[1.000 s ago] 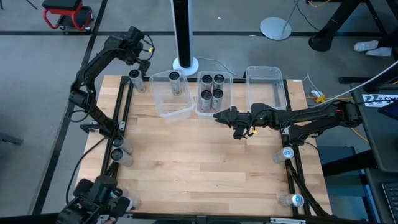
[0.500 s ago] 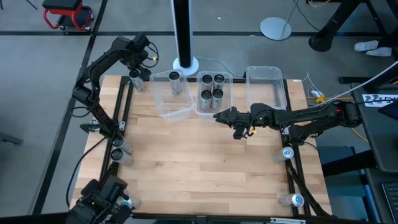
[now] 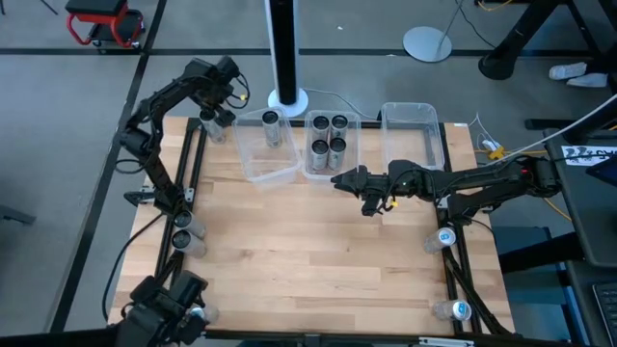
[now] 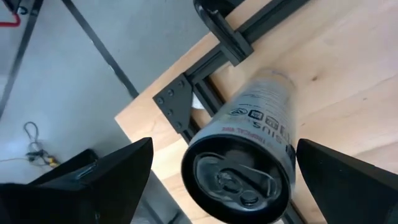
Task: Sort soda cans
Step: Put the top white and black starfruit soda can into the left transparent bin
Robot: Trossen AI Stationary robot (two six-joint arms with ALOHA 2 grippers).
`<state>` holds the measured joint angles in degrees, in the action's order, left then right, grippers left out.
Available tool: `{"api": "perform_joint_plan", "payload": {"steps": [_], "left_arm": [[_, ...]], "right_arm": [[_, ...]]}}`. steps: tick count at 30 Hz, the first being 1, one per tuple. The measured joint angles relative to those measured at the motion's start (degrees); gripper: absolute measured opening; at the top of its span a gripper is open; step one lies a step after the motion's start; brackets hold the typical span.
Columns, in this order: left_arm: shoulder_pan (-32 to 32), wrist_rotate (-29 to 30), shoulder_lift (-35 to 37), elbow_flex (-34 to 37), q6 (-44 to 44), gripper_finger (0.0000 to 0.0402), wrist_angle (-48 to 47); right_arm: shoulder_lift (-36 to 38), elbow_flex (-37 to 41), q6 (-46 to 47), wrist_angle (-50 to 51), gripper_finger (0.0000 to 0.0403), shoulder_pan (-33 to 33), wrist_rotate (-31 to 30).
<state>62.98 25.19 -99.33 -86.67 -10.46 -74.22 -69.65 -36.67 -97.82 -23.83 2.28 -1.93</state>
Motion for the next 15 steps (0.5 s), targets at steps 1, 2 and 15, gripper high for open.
{"api": "perform_joint_plan", "payload": {"steps": [1, 2, 15], "left_arm": [[-0.2, 0.1, 0.0, 0.0, -0.2, 0.0384, -0.2], [-0.2, 0.1, 0.0, 0.0, -0.2, 0.0384, -0.3], [-0.1, 0.2, 0.0, 0.0, -0.5, 0.0384, -0.2]], "right_arm": [[0.0, 0.0, 0.0, 0.0, 0.0312, 0.0, 0.0], [0.0, 0.0, 0.0, 0.0, 0.0312, 0.0, 0.0], [0.0, 0.0, -0.1, -0.4, 0.0312, 0.0, 0.0]]}}
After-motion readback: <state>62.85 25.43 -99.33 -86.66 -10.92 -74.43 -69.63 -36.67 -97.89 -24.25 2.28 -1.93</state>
